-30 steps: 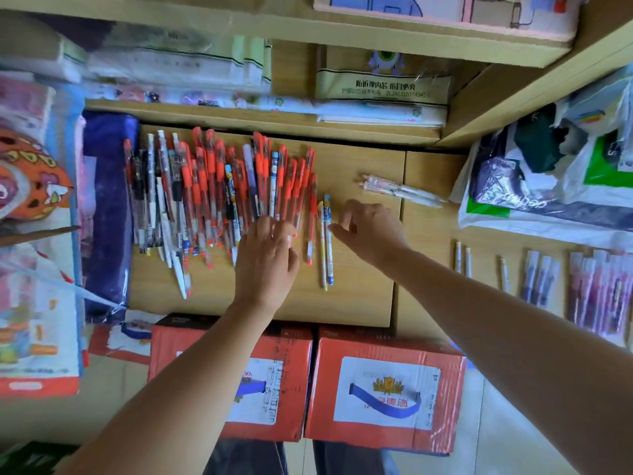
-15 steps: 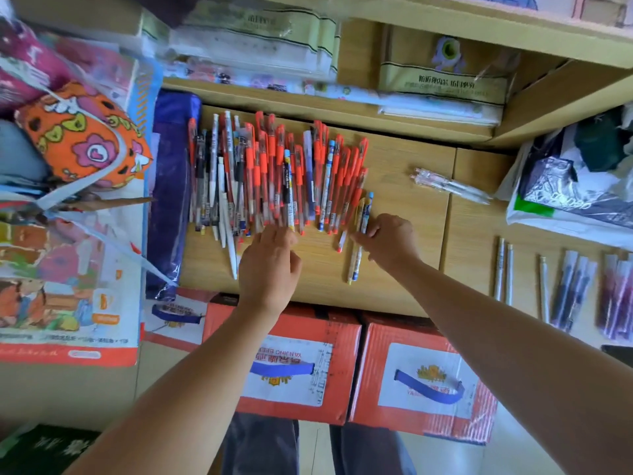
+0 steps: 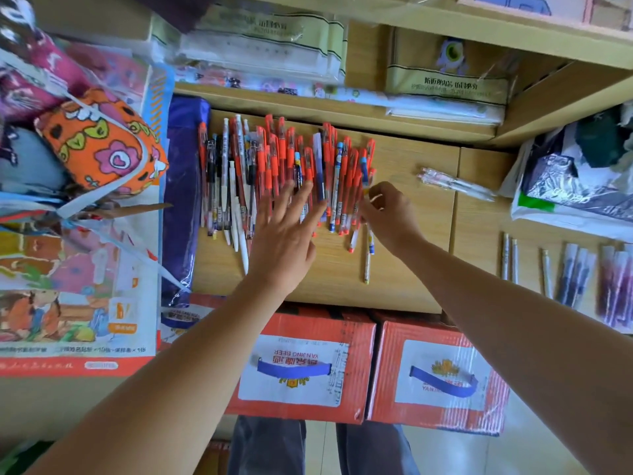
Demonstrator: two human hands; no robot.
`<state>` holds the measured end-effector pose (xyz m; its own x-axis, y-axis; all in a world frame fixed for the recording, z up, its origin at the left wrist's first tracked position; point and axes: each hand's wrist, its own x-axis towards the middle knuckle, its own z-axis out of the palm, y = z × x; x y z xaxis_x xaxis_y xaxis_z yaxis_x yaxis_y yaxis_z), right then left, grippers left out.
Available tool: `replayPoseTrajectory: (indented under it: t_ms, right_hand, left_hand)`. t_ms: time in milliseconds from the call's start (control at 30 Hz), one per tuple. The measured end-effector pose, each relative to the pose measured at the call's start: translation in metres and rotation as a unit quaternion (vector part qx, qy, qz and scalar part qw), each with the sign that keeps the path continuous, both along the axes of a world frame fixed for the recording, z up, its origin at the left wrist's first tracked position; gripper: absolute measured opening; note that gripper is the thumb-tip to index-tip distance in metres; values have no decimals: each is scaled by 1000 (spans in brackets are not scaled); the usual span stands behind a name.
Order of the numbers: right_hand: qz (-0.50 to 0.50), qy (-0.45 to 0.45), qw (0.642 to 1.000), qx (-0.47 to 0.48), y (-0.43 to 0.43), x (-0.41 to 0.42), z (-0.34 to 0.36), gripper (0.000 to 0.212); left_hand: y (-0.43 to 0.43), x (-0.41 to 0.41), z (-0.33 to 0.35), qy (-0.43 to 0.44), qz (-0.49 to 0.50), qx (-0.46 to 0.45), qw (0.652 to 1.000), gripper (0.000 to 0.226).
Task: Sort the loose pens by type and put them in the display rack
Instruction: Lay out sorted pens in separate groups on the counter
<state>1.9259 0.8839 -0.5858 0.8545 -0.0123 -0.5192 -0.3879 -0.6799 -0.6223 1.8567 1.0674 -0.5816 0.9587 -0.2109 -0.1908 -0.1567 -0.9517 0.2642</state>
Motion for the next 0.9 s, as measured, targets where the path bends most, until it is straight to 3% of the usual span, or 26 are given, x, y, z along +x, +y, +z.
replayPoseTrajectory:
  t_ms: [167, 433, 633, 900]
  right_hand:
    - [70, -50, 994, -62, 29, 16, -11, 13]
    - [96, -70, 978, -171, 24, 6, -18, 13]
    - [78, -73, 979, -176, 35, 11, -21, 29]
    - [69, 3, 982, -174, 37, 22, -21, 27]
  left_hand:
    - [7, 16, -12, 98, -47, 74, 991, 70]
    - [23, 9, -21, 41, -59, 24, 997, 69]
    - [23, 8, -22, 32, -49, 28, 998, 68]
    - [24, 10, -20, 38, -44, 26, 998, 66]
